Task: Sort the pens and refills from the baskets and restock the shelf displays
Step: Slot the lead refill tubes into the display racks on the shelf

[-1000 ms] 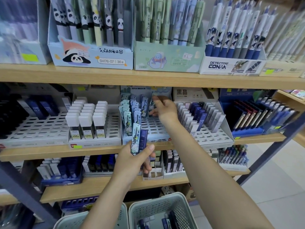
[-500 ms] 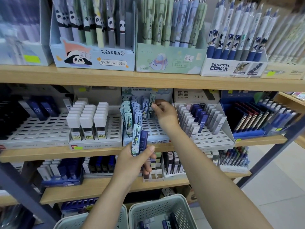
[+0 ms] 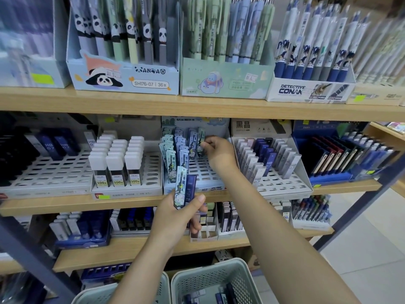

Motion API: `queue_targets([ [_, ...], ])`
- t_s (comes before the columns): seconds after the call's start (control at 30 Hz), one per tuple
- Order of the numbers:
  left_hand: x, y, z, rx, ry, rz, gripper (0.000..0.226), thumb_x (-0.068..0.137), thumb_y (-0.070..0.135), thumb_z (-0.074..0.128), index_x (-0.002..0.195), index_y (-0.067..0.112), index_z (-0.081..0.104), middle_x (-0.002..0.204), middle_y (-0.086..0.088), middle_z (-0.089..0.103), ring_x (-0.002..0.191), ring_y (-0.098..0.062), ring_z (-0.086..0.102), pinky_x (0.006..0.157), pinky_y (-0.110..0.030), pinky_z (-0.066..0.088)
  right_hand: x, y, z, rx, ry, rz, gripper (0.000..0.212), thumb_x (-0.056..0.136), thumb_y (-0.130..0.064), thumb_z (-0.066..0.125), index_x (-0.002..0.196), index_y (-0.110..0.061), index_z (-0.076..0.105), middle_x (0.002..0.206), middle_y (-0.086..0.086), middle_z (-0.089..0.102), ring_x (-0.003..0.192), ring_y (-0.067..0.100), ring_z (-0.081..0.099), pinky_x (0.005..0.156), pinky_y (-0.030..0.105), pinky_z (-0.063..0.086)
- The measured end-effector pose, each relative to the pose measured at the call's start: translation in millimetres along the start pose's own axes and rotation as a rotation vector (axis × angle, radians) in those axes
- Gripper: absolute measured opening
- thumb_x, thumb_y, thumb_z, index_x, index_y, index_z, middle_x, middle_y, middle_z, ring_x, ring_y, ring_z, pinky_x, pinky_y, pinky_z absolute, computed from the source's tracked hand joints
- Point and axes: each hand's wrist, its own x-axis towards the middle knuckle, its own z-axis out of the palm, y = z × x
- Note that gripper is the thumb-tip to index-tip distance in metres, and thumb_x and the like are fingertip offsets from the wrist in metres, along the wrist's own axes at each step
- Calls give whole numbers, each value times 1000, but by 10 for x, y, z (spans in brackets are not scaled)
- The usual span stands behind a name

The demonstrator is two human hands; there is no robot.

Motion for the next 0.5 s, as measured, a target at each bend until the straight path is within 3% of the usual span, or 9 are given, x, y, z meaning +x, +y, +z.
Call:
queue_targets([
  [0.1,-1,3,-23,6,8,7,13,92,19,71,97,9,65,75,-10,74,45,-16,56,44,-26,48,-14,10,25,5,35,3,21,101,-20,58,106,-5,72,104,11,72,86,18,57,81,27,45],
  [0.2,19,-9,-53,25,12,-4,22,91,28,72,96,8,62,61,-6,67,43,-17,53,41,-25,42,-90,48,31,54,72,3,22,97,-22,65,111,-6,72,106,8,73,92,17,63,86,27,49],
  [0.27,41,-12,-76,62,2,-12,27,91,33,71,92,9,59,58,-4,62,44,-19,51,41,-23,38,-252,56,-8,55,135,-65,28,95,-27,67,116,-8,68,106,5,71,96,17,64,87,29,51],
  [0.33,62,-11,-87,80,-42,-14,29,93,34,69,89,8,57,59,-3,61,47,-20,50,42,-21,37,-478,48,-100,69,190,-143,18,97,-23,63,107,-11,71,97,0,71,90,15,65,85,32,53],
  [0.43,72,-14,-61,96,-127,-11,23,95,28,67,87,10,56,62,0,62,53,-19,52,47,-22,38,-860,-25,-296,322,-10,-121,22,99,-24,59,88,-13,74,77,-6,71,71,10,66,69,28,55],
  [0.5,59,-32,-13,139,-156,-5,19,96,23,67,85,12,56,60,1,59,52,-19,49,54,-26,40,-1066,-64,-371,355,-224,-99,17,94,-31,66,87,-18,75,79,-4,73,72,6,65,72,26,53],
])
